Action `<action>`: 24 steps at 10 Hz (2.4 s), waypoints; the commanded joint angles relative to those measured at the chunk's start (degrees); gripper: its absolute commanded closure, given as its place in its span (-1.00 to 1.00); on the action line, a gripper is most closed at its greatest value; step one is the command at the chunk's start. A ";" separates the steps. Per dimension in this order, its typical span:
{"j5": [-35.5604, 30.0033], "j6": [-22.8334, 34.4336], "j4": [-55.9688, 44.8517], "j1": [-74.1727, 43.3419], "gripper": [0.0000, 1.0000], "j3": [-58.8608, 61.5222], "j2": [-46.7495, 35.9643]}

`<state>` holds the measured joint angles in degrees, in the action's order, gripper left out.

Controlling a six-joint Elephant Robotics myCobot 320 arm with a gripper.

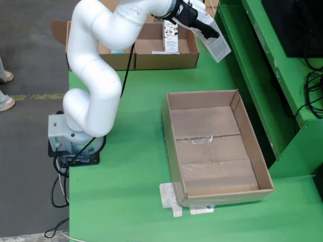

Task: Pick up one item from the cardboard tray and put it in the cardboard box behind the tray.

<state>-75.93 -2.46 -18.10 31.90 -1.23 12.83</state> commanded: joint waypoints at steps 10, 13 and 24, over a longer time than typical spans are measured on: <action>-0.33 -0.15 0.09 0.94 1.00 1.23 -1.64; -1.28 -1.22 -1.33 4.88 1.00 1.23 -1.23; 1.01 -5.65 -3.38 25.26 1.00 1.23 -0.94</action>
<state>-74.97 -7.47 -21.97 52.99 -1.23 12.83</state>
